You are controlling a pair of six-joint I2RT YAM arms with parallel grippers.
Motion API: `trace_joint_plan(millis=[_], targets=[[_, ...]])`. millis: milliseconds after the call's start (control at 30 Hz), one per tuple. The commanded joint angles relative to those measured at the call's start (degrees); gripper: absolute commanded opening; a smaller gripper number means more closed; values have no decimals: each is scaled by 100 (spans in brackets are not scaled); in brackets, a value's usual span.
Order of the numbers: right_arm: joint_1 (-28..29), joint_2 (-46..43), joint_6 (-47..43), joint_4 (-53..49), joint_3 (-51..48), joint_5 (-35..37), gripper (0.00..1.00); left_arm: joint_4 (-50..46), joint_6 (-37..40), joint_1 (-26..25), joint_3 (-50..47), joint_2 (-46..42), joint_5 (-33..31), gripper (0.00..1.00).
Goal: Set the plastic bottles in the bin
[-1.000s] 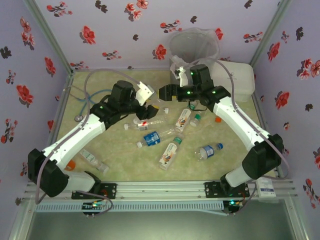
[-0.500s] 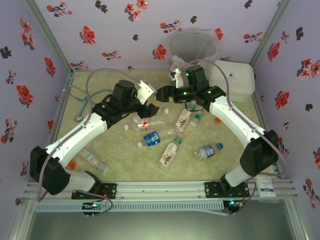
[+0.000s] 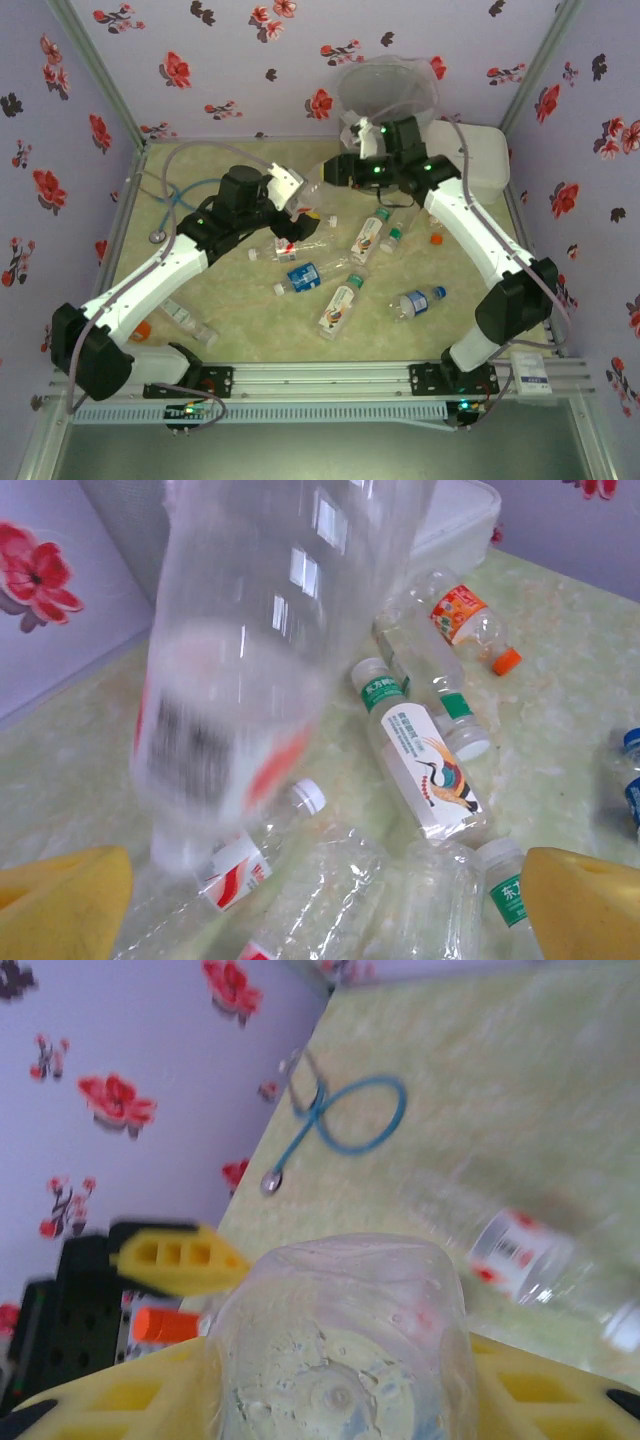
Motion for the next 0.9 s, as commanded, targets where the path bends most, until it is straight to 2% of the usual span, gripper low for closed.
trace_joint_plan(millis=[0, 100, 200, 367, 433, 633, 733, 867], targets=[[-259, -131, -502, -427, 832, 512, 39, -460, -644, -8, 134, -224, -621, 100], [-409, -70, -771, -601, 1602, 824, 32, -1202, -1802, 0, 400, -276, -1361, 100], [-462, 119, -1162, -816, 2356, 1512, 22, -2112, -3228, 128, 558, -229, -2269, 100], [-736, 844, -1464, -1052, 3619, 2507, 10, -3450, -4767, 229, 415, -196, -2747, 100], [-924, 1224, -1449, -1193, 4122, 2682, 8, -3976, -5217, 233, 335, -194, -2822, 100], [-1424, 2171, -1228, -1152, 4823, 2532, 3, -5446, -6302, 238, 170, -103, -3285, 100], [-1514, 2470, -1074, -1203, 4900, 2118, 2, -5825, -6601, 238, -5, -122, -3216, 100], [-1507, 2824, -957, -1230, 4883, 1670, 2, -5882, -6704, 238, -290, -275, -3080, 100]])
